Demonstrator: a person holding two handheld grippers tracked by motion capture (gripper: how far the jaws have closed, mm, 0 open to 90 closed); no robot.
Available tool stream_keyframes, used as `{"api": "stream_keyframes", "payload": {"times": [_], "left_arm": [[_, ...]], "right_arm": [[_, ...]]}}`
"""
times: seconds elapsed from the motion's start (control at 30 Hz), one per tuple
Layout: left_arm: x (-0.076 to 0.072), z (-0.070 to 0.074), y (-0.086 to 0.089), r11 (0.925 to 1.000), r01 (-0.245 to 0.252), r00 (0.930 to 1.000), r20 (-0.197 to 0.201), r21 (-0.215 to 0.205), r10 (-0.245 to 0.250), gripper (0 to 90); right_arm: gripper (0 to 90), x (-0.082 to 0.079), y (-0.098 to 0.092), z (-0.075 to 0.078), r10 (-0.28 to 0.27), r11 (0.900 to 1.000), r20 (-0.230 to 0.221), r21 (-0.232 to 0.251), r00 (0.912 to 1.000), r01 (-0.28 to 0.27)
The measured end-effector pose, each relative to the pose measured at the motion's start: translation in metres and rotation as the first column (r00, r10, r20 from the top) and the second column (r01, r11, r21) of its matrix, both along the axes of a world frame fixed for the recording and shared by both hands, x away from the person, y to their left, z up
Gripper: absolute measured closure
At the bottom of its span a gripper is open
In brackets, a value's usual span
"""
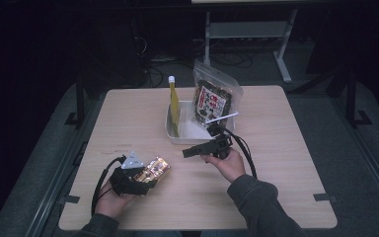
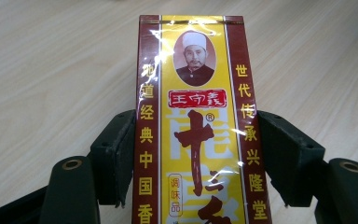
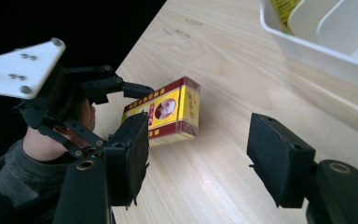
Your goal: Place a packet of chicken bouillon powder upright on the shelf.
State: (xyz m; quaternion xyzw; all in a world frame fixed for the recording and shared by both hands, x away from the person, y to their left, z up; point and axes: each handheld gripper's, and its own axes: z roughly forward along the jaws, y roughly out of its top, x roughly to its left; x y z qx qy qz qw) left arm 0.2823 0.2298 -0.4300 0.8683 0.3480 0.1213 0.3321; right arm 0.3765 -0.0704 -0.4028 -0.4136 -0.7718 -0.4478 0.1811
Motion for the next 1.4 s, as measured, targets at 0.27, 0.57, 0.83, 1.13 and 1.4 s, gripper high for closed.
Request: {"api": "stream_keyframes", "payload": {"times": [0.27,0.57,0.83,1.13,1.4], "left_arm": [[-0.004,0.008,-0.009,0.9994,0.034,0.9992,0.021,-0.011,-0.034,32.3],[-0.009,0.015,-0.021,0.9971,0.075,0.9962,0.045,-0.01,-0.075,32.3],[-0.012,0.017,-0.028,0.9954,0.094,0.9941,0.056,-0.018,-0.093,32.3],[-0.014,0.022,-0.032,0.9925,0.115,0.9917,0.063,-0.041,-0.113,32.3],[-0.015,0.024,-0.034,0.9917,0.116,0.9905,0.08,-0.055,-0.112,32.4]], "right_arm": [[37.7,0.0,0.005,-0.003,0.022,1.0,-0.012,-0.006,0.9997,-0.022],[39.1,0.001,0.011,-0.012,0.06,0.998,-0.05,-0.015,0.9969,-0.061],[40.8,0.002,0.014,-0.016,0.072,0.997,-0.08,0.003,0.9942,-0.072],[43.6,0.002,0.021,-0.019,0.107,0.994,-0.096,0.016,0.9896,-0.106],[49.8,0.003,0.025,-0.018,0.148,0.987,-0.126,0.08,0.981,-0.139]]}}
